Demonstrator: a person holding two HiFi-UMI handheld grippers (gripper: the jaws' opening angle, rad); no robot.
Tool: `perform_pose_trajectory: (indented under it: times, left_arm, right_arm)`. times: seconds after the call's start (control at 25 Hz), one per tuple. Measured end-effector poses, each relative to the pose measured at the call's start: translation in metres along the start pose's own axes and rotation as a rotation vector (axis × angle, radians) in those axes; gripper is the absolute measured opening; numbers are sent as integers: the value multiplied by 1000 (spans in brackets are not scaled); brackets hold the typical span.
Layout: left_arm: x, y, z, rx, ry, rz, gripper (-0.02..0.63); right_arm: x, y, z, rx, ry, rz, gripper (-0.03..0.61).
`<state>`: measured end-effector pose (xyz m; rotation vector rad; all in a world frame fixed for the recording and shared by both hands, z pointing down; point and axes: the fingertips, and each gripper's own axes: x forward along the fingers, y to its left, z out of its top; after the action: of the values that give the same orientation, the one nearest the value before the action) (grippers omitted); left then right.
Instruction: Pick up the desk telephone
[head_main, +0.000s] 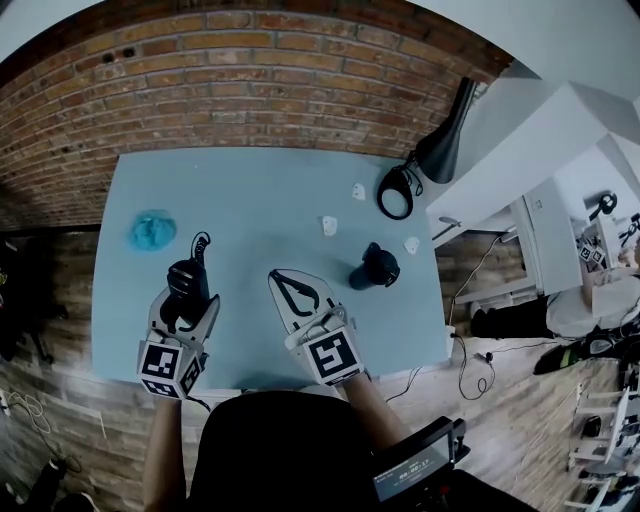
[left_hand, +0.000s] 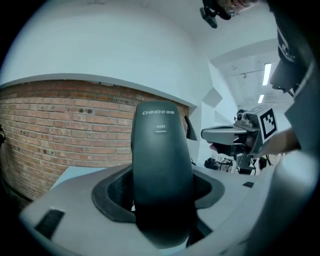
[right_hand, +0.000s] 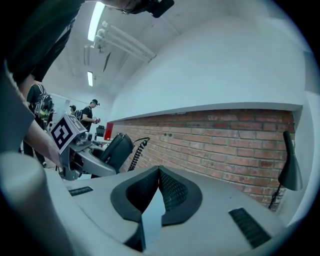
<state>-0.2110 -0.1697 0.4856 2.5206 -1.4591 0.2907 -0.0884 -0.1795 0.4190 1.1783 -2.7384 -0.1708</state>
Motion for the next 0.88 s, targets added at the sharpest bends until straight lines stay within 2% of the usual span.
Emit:
perform_pose_trajectory:
  times: [0.12, 0.24, 0.4, 0.64, 0.88]
  left_arm:
    - [0, -5, 20, 11, -79, -1, 296]
    - [1, -16, 27, 28, -123, -6, 296]
    - [5, -25, 29, 52, -141, -23, 296]
    - [8, -36, 19, 73, -155, -61, 296]
    - [4, -41, -10, 60, -112, -69, 296]
  right_arm:
    - [2, -3, 17, 18, -56, -5, 21]
    - [-1, 1, 13, 11, -53, 3, 21]
    - [-4, 3, 5, 60, -44, -15, 21]
    - [-6, 7, -12, 77, -28, -18, 21]
    - [-14, 18, -34, 116, -27, 9, 21]
